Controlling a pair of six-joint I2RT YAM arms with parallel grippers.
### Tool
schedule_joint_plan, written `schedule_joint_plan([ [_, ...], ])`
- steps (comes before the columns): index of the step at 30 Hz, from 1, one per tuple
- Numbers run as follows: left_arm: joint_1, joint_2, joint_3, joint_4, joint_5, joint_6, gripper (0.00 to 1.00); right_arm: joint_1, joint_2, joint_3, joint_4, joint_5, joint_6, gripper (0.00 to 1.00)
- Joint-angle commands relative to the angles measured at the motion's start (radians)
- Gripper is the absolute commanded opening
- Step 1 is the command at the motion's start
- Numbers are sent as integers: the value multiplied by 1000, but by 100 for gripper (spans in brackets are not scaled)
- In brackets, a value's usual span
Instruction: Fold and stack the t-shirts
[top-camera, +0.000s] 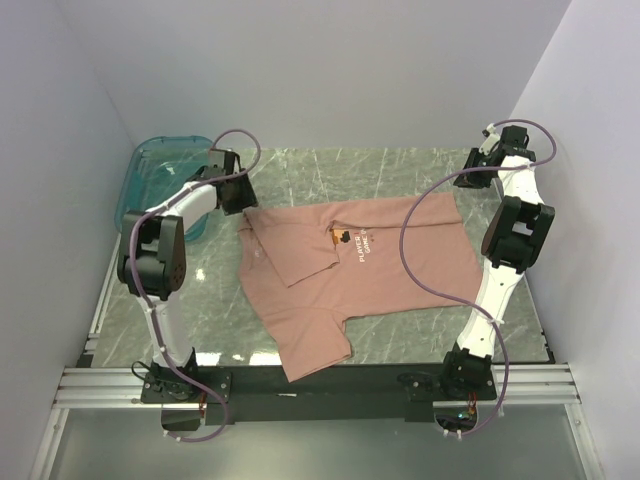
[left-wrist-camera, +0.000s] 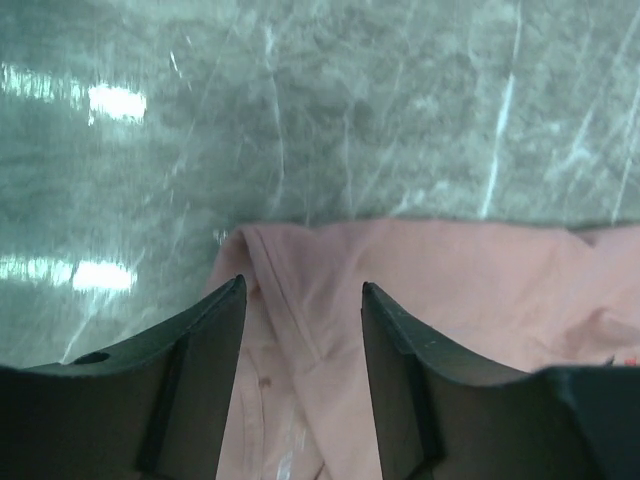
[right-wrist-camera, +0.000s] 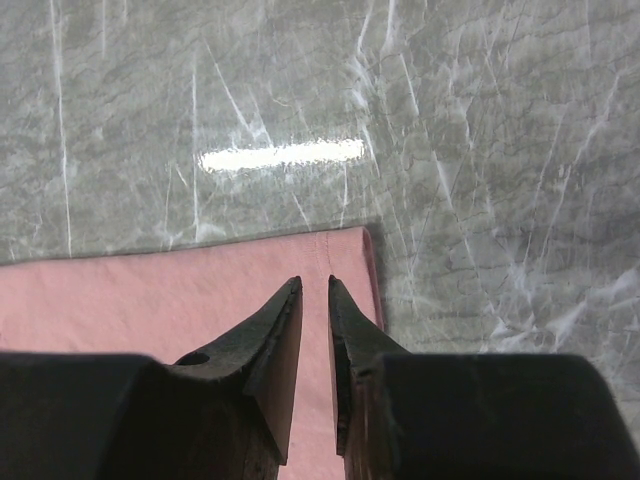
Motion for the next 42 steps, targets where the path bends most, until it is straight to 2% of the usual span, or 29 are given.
schedule_joint_plan([
  [1,1,47,76,-12,-23,-18,53,2,24,15,23,-8,-3,24],
  [9,2,110,107,-24,-35,-11,51,4,36,26,19,-7,3,24],
  [15,2,136,114,-18,-28,-10,43,5,34,21,22,-2,6,24],
  [18,2,158,133,-24,-34,-5,36,5,33,21,22,-4,6,24],
  [22,4,161,143,-20,-61,-4,15,5,30,21,25,4,6,24],
  [27,10,156,163,-21,-92,7,6,5,34,26,23,16,10,24],
  [42,33,221,268,-50,-46,39,4,1,73,64,-18,22,47,23],
])
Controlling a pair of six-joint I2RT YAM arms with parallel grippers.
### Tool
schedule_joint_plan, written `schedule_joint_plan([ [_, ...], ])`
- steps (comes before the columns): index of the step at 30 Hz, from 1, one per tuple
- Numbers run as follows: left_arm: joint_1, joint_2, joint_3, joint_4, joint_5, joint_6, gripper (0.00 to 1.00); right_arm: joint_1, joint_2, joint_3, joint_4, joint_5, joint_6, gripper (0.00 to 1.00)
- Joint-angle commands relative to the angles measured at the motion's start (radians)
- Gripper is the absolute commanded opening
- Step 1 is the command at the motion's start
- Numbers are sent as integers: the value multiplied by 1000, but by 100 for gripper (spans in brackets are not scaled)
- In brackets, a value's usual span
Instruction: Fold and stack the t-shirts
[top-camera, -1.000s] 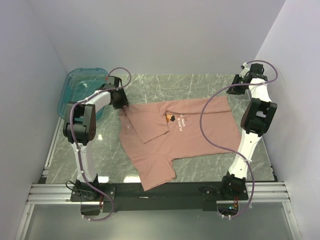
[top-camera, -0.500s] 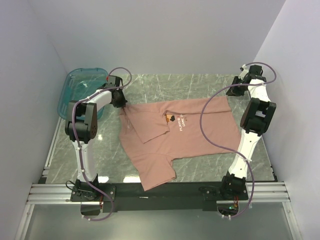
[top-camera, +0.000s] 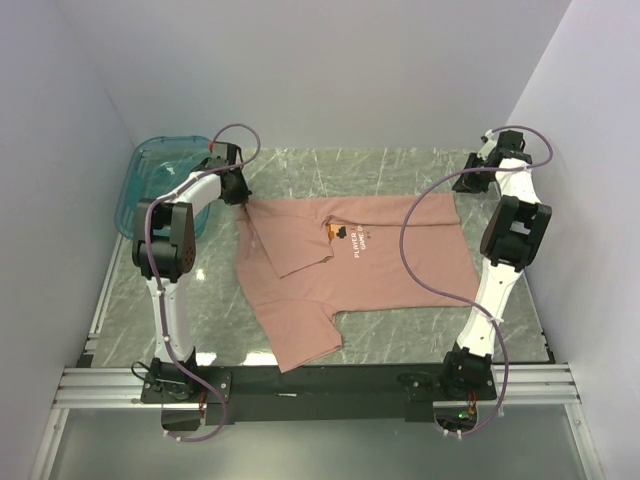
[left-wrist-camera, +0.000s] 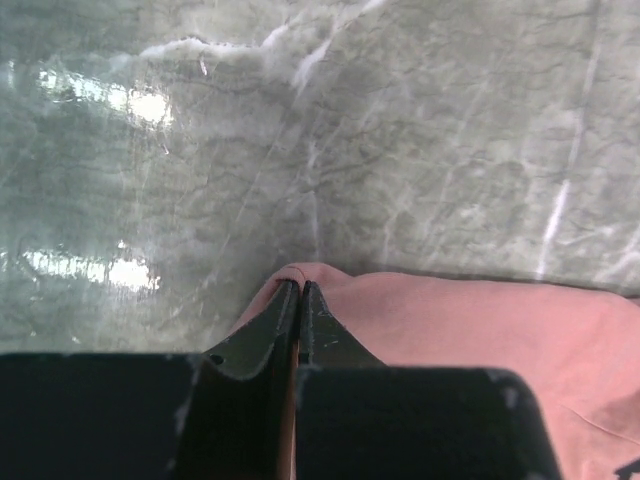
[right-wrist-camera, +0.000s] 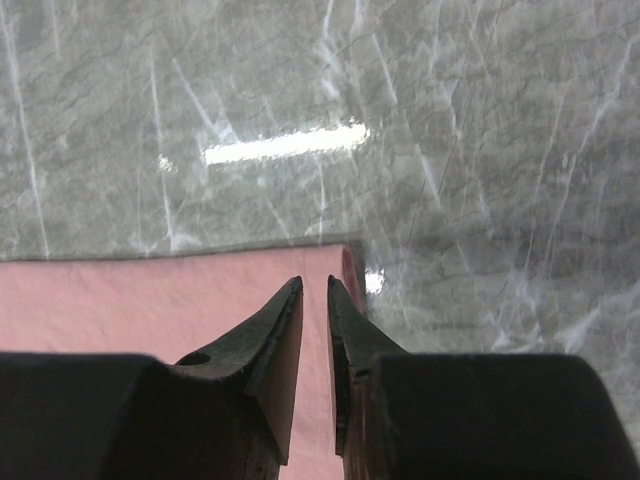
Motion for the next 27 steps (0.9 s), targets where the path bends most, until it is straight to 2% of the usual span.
schedule_joint_plan([
  [1,9,18,53,-2,10,25,4,1,36,63,-24,10,11,23],
  [9,10,38,73,-3,37,31,4,19,87,143,-99,77,5,27],
  [27,18,55,86,0,73,31,4,25,125,181,-162,57,-7,27],
])
